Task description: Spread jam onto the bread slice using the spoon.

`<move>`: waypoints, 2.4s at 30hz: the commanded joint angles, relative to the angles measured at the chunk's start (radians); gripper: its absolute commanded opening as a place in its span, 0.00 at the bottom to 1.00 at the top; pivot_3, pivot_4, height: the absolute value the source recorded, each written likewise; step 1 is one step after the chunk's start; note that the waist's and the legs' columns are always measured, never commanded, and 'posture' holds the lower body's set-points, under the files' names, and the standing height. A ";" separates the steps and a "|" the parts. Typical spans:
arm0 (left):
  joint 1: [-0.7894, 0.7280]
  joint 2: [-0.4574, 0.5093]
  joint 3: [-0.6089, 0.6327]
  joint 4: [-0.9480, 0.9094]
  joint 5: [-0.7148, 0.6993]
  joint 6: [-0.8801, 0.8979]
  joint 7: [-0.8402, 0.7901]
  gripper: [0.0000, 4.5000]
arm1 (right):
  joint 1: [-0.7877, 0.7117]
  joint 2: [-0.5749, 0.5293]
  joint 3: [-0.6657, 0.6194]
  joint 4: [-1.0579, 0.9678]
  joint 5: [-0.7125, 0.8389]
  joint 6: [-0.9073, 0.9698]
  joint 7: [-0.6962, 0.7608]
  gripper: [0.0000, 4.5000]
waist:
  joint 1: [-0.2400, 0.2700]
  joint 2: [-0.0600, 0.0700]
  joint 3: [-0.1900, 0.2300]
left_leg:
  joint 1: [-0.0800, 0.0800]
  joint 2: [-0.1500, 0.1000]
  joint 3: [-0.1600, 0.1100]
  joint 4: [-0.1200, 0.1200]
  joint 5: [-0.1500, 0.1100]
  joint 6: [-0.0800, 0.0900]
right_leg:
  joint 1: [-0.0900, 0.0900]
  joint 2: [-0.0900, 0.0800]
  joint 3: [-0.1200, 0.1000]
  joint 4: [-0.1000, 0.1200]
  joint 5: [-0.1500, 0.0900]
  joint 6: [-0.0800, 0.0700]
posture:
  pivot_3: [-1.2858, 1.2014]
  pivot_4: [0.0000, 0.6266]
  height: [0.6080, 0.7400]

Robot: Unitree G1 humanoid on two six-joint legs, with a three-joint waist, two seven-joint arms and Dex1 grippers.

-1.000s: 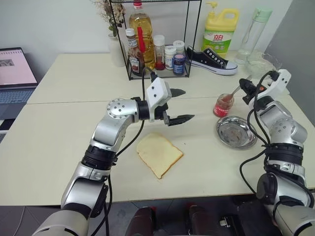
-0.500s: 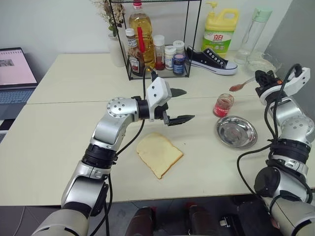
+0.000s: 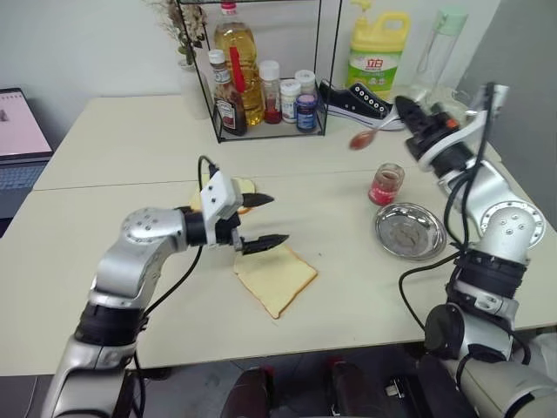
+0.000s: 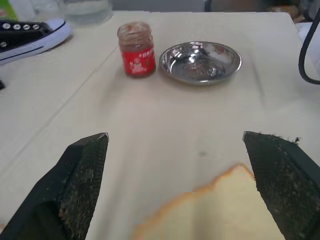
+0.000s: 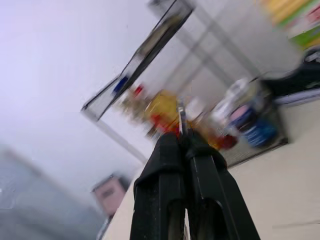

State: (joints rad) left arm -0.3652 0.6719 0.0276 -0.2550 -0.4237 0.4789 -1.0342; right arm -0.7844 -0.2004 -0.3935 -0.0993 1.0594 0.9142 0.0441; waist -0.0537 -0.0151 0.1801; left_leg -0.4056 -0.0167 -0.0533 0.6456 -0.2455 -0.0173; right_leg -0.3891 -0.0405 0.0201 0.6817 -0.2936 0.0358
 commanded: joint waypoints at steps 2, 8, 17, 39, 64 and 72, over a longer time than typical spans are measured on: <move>0.219 0.048 0.181 -0.252 -0.115 0.116 0.080 1.00 | 0.059 -0.039 0.258 -0.184 -0.068 0.010 0.190 0.01 | 0.003 0.000 0.000 | 0.000 0.000 0.000 0.000 0.000 0.000 | 0.000 0.000 0.000 -0.001 0.000 0.000 | 0.52 0.24 1.00; 0.569 0.015 0.299 -0.476 -0.117 0.116 0.177 1.00 | 0.143 -0.106 0.543 -0.189 -0.308 -0.176 0.461 0.01 | 0.024 -0.001 0.000 | 0.001 -0.002 0.000 0.001 0.000 0.000 | 0.002 -0.002 -0.001 -0.002 0.000 0.000 | 0.52 0.24 1.00; 0.860 -0.049 0.369 -0.598 -0.114 0.037 0.227 1.00 | 0.173 -0.120 0.727 -0.102 -0.585 -0.498 0.718 0.01 | 0.027 -0.002 -0.001 | 0.003 -0.003 -0.001 0.000 0.000 0.000 | 0.004 -0.004 -0.002 -0.002 0.000 -0.001 | 0.52 0.24 1.00; 0.827 -0.015 0.306 -0.561 -0.107 -0.001 0.240 1.00 | 0.234 -0.092 0.759 -0.111 -0.702 -0.595 0.821 0.01 | 0.026 -0.002 -0.001 | 0.004 -0.003 -0.002 0.000 0.000 0.000 | 0.005 -0.004 -0.003 -0.002 0.000 -0.001 | 0.52 0.24 1.00; 0.825 0.008 0.307 -0.571 -0.139 0.017 0.259 1.00 | 0.218 -0.095 0.702 -0.154 -0.647 -0.515 0.834 0.01 | 0.026 -0.002 -0.001 | 0.004 -0.004 -0.002 0.000 0.000 0.000 | 0.005 -0.004 -0.003 -0.002 0.000 -0.001 | 0.52 0.24 1.00; 0.848 0.005 0.338 -0.561 -0.180 0.031 0.254 1.00 | 0.214 -0.054 0.623 -0.107 -0.537 -0.366 0.798 0.01 | 0.026 -0.002 -0.001 | 0.004 -0.003 -0.002 0.000 0.000 0.000 | 0.005 -0.004 -0.002 -0.002 0.000 -0.001 | 0.52 0.24 1.00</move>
State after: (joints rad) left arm 0.4742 0.6748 0.3309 -0.8080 -0.5737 0.5055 -0.7765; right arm -0.5460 -0.2710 0.2647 -0.1967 0.4722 0.5108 0.8601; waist -0.0280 -0.0174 0.1792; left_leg -0.4013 -0.0201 -0.0554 0.6453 -0.2458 -0.0177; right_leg -0.3841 -0.0448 0.0177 0.6799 -0.2935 0.0349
